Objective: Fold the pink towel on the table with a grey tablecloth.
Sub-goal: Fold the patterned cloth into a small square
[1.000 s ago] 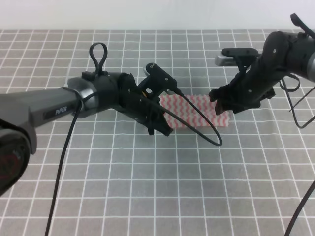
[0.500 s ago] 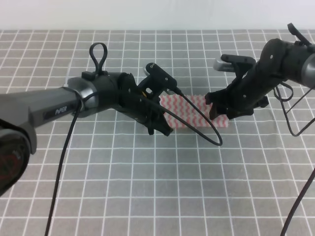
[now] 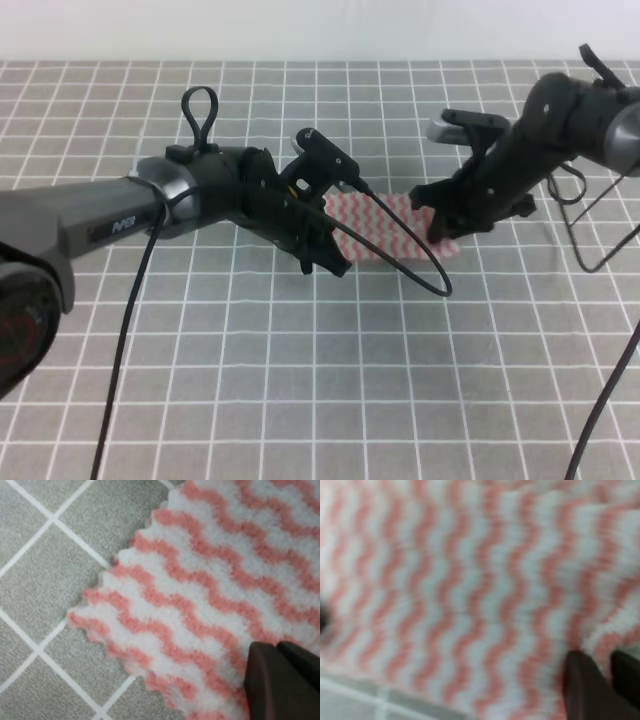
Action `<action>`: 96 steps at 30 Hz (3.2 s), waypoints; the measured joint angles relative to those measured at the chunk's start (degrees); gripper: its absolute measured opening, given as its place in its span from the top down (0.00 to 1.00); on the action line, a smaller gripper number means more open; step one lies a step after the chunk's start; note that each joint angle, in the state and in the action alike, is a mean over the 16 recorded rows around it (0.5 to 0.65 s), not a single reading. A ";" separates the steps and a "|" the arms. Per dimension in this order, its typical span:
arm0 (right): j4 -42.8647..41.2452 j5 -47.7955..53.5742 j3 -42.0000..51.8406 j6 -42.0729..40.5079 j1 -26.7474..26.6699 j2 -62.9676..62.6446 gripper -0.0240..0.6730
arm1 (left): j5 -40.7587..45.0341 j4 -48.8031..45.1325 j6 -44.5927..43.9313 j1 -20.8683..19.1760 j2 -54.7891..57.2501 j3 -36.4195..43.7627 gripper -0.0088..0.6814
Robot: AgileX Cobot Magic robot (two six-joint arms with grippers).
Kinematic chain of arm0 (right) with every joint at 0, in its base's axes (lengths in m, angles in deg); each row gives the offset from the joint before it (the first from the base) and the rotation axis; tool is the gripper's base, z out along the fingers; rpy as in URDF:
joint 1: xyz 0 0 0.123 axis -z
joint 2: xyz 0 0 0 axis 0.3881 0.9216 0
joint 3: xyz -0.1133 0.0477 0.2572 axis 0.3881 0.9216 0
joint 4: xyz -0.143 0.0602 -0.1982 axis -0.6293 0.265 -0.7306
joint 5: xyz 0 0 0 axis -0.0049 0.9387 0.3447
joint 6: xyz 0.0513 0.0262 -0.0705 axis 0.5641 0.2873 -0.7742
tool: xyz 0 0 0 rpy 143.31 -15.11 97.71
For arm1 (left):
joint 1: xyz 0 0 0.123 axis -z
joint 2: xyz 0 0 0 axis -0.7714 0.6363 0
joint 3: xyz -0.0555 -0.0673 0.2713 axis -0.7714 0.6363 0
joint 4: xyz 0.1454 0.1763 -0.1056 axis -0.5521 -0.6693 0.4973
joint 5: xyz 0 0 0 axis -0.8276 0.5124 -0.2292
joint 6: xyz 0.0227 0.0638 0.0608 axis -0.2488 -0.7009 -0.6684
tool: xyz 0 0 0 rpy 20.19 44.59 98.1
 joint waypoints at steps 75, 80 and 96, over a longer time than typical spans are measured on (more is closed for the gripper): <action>24.50 -3.55 -4.07 -15.51 -8.68 4.02 0.77 | 22.52 0.02 0.21 -6.83 -24.38 0.11 0.99; 23.25 -2.26 -4.08 -15.69 -8.43 4.57 0.90 | 22.48 0.08 0.20 -6.84 -24.46 0.15 0.99; 14.11 -1.66 -4.12 -17.22 -7.49 1.55 0.99 | 22.26 7.64 -3.28 -6.73 -19.95 0.13 0.99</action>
